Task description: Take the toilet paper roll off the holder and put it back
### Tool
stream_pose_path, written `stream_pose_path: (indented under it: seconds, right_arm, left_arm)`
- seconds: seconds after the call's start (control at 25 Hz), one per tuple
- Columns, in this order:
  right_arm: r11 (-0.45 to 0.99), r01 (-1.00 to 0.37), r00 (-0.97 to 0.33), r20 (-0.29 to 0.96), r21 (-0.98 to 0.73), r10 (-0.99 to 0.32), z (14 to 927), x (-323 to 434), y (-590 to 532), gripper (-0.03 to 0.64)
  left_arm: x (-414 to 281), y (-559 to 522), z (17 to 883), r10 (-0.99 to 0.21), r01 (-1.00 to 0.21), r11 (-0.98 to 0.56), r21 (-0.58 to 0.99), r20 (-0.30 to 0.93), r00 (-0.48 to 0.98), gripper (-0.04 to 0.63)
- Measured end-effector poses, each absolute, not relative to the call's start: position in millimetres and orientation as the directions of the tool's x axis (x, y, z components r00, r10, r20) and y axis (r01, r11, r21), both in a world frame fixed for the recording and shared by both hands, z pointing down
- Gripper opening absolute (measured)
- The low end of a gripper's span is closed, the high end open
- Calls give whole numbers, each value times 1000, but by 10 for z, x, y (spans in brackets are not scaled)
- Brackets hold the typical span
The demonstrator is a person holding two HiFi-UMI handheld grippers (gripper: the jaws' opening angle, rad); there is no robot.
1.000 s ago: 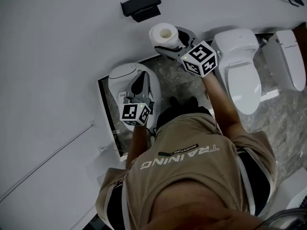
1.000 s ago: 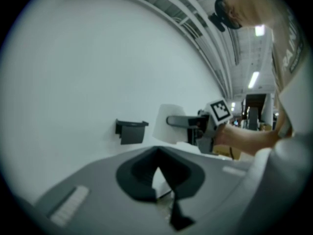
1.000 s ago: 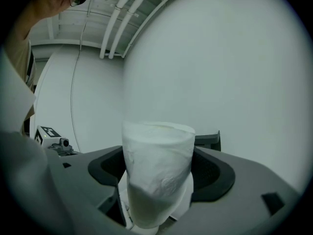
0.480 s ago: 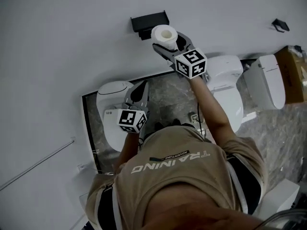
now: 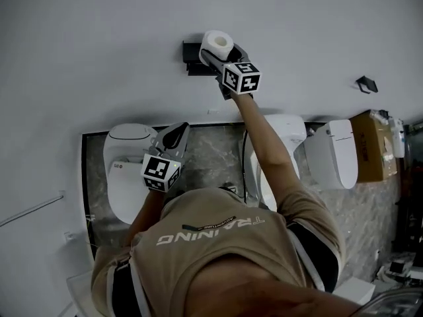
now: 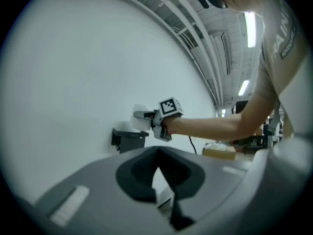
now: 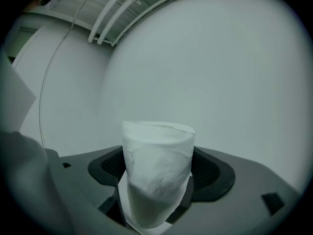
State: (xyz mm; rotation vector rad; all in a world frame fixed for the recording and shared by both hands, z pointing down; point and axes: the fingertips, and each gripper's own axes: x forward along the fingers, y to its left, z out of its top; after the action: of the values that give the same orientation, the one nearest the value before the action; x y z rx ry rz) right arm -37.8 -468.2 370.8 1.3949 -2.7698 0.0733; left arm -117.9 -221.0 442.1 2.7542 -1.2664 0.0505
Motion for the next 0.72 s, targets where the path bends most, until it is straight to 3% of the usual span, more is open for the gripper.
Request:
stream_pose_path:
  seconds: [0.16, 0.44, 0.72]
  right_arm:
    - [589, -808, -588, 81, -10, -805, 3719, -519, -5011, 347]
    - [476, -877, -458, 186, 65, -869, 3950, -605, -5319, 347]
    - [450, -884, -420, 206, 125, -884, 4024, -652, -5362, 348]
  left_arm:
    - [-1251, -2222, 4419, -763, -768, -635, 84, 86, 641, 3]
    - [-1360, -2199, 4420, -782, -786, -614, 66, 84, 618, 3]
    - [-1410, -2207, 4423, -785, -790, -612, 50, 86, 614, 3]
